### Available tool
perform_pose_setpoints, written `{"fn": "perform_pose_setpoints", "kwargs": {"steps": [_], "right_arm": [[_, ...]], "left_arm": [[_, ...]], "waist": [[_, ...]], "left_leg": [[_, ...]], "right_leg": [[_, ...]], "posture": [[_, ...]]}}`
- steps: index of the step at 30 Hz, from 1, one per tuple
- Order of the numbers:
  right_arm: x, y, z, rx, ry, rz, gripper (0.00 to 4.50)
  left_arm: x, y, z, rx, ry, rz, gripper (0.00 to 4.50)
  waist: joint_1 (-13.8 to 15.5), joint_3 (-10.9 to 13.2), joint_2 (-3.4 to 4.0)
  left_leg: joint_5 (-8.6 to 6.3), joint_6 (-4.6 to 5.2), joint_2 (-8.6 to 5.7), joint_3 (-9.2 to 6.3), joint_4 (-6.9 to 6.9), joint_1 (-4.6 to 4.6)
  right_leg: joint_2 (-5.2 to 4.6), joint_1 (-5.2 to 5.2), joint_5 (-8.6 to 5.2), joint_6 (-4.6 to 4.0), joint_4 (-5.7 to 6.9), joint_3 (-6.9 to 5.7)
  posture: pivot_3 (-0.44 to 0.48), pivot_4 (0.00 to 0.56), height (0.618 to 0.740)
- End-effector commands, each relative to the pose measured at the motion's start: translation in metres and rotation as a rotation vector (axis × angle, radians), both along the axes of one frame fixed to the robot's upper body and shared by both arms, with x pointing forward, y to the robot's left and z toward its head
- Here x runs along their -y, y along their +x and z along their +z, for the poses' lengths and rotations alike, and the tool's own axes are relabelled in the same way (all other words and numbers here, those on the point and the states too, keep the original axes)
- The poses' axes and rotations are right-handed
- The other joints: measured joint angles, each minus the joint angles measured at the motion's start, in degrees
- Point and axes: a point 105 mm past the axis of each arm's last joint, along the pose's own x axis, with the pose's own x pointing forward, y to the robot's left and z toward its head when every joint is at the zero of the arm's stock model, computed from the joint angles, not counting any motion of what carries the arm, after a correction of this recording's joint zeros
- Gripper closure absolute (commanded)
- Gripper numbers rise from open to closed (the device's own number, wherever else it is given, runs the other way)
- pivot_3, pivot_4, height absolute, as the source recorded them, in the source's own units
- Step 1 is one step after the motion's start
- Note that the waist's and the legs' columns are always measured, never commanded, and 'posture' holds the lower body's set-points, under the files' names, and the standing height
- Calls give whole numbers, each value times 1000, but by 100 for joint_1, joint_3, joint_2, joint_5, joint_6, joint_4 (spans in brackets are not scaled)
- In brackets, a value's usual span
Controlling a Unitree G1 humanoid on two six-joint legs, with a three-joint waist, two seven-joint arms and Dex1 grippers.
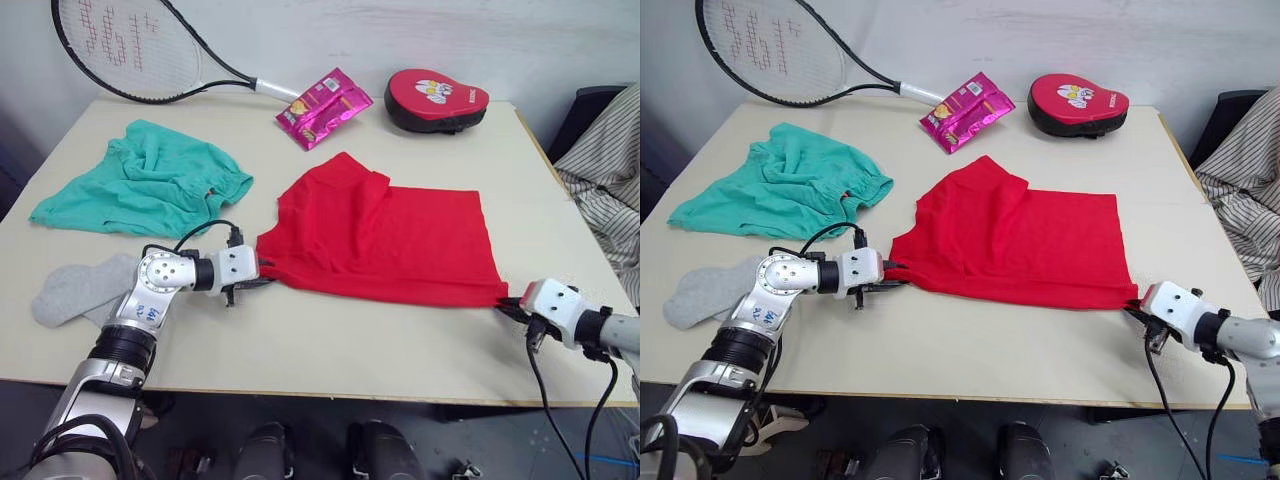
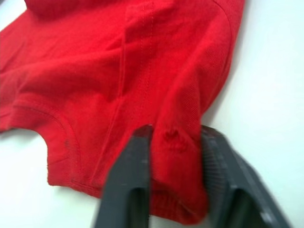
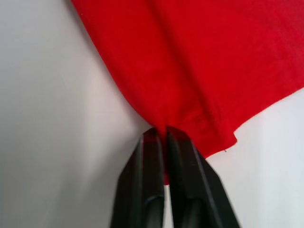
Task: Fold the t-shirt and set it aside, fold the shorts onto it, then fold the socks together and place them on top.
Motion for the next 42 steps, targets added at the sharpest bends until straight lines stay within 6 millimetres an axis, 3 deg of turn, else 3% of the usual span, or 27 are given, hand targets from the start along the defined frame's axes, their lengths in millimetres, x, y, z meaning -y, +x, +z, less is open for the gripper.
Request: {"fn": "perform_pose_setpoints", "kwargs": {"steps": [1,5,11,18,25,36,38,42], "right_arm": [[6,-6,-17,-84,-4,-24,4500],[1,-10,-15,-108,17,10,4500],[-1,-46,-4,-179,28,53,4500],[-11,-91,-9,-264,76,49,4500],[-24,-120,-14,-319,113,51,4500],[-10,-131,-32,-340,134,9,4500],[-11,-126,-31,-306,180,-23,4500],[-22,-131,-31,-375,167,49,3162]], "left_arm": [[-15,-2,-12,-80,37,48,4487],[-15,-16,-15,-119,29,4,4487],[-26,-64,-9,-167,64,-55,4487],[-31,-102,-9,-207,83,-34,4487],[-32,-124,-15,-249,89,-22,4487],[-30,-142,-18,-302,68,-12,4487],[-29,-141,-14,-300,50,-5,3999],[-31,-137,-1,-287,19,5,2885]], "waist": [[-3,-5,-9],[-26,-10,-14],[-24,-18,1],[36,-12,16],[47,-13,30],[52,-17,37],[50,-18,35],[34,-18,36]], "left_leg": [[0,0,1,0,0,0],[-1,-2,2,-1,-2,0],[-7,-22,4,-15,-47,2],[-31,8,4,-20,-47,-5],[-45,-19,5,-26,-60,-6],[-51,-21,5,-26,-60,-5],[-51,-21,5,-27,-60,-5],[-51,-20,6,-27,-57,-6]], "right_leg": [[0,0,0,0,0,0],[0,0,0,-1,-1,0],[1,-4,-15,-22,-24,-14],[2,6,-11,-11,-54,-15],[-1,0,-12,-18,-61,-10],[-1,2,-15,-22,-69,-12],[-1,2,-15,-23,-69,-12],[-1,2,-15,-23,-69,-8]], "posture": [[0,150,740],[0,150,740],[0,150,740],[0,150,740],[0,150,740],[0,150,740],[0,150,740],[0,150,740]]}}
